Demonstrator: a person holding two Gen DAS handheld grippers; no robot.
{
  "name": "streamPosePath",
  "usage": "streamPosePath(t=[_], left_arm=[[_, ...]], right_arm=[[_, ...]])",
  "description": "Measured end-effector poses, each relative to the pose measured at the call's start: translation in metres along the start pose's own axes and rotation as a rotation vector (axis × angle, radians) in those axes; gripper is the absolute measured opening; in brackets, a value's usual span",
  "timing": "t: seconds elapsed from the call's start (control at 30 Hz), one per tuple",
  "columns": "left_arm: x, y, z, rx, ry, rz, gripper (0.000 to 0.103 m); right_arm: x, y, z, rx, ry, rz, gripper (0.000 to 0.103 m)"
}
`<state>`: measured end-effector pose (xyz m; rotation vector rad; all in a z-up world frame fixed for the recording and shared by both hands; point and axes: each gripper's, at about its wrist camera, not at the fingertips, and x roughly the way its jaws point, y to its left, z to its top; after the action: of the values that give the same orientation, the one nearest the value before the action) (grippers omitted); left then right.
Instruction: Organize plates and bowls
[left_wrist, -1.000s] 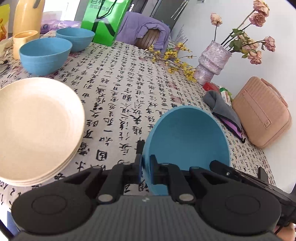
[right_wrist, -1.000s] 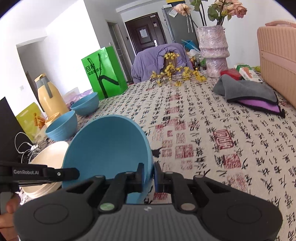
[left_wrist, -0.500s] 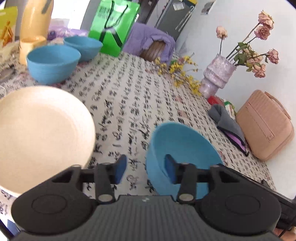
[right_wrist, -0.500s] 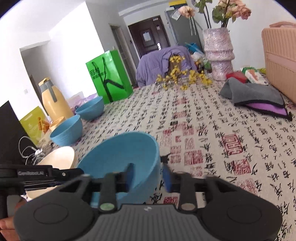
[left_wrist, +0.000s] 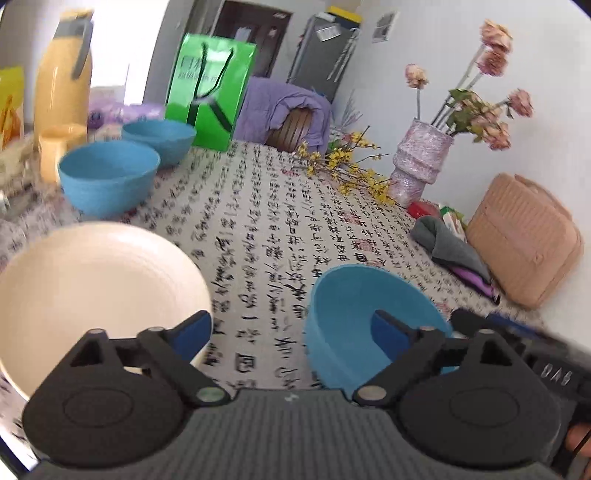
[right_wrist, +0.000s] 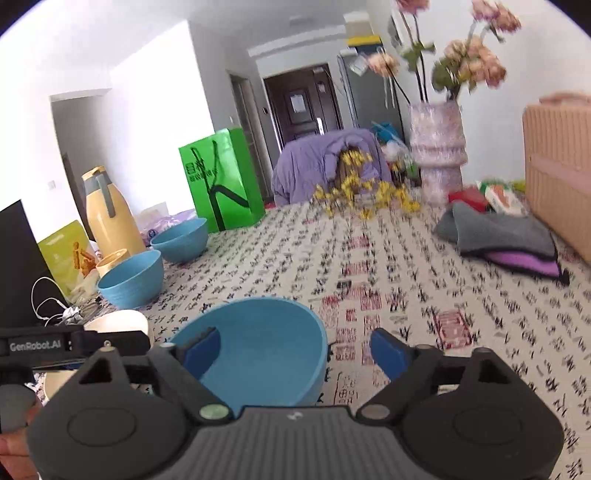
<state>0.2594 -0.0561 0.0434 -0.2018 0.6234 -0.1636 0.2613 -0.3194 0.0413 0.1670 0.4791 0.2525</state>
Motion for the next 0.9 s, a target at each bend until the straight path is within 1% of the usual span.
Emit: streamPosePath(t=[0.07,0.1,0.17,0.23,0.37,0.43,0.5,0.57,0.6,0.67,0.77,0.9], left_arm=[[-0.013,0.005,-0.009,0.061,-0.048,0.051,0.102],[-0.023,0.011,-0.015,0.078,-0.078,0.073,0.103],[-0.039,0.022,-0.027,0.099,-0.115,0.09,0.103],[-0.056,0.035,-0.04,0.121,-0.135,0.111,0.103],[-0.08,0.056,-0.062,0.161,-0.148,0.177,0.103],[-0.089,0.068,-0.066,0.16,-0.143,0.191,0.103],[-0.098,0.083,-0.068,0.141,-0.15,0.196,0.103],[-0.104,0.094,-0.069,0.128,-0.165,0.209,0.103],[-0.106,0.101,-0.069,0.119,-0.173,0.225,0.103],[-0.108,0.11,-0.068,0.096,-0.182,0.244,0.103],[-0.112,0.123,-0.068,0.074,-0.184,0.245,0.103],[-0.113,0.137,-0.066,0.064,-0.193,0.256,0.103]], right_arm=[[-0.011,0.009,-0.004,-0.052,-0.044,-0.001,0.092],[-0.018,0.015,-0.008,-0.075,-0.072,-0.004,0.097],[-0.032,0.026,-0.02,-0.107,-0.135,-0.001,0.103],[-0.047,0.039,-0.034,-0.144,-0.188,0.008,0.103],[-0.062,0.064,-0.06,-0.191,-0.213,0.054,0.103],[-0.066,0.078,-0.067,-0.216,-0.226,0.076,0.103],[-0.067,0.093,-0.072,-0.23,-0.225,0.112,0.103],[-0.061,0.109,-0.077,-0.244,-0.187,0.166,0.103],[-0.057,0.117,-0.08,-0.253,-0.166,0.181,0.103],[-0.05,0.135,-0.085,-0.28,-0.135,0.203,0.103],[-0.043,0.154,-0.086,-0.303,-0.115,0.223,0.103],[-0.035,0.167,-0.082,-0.314,-0.091,0.237,0.103]])
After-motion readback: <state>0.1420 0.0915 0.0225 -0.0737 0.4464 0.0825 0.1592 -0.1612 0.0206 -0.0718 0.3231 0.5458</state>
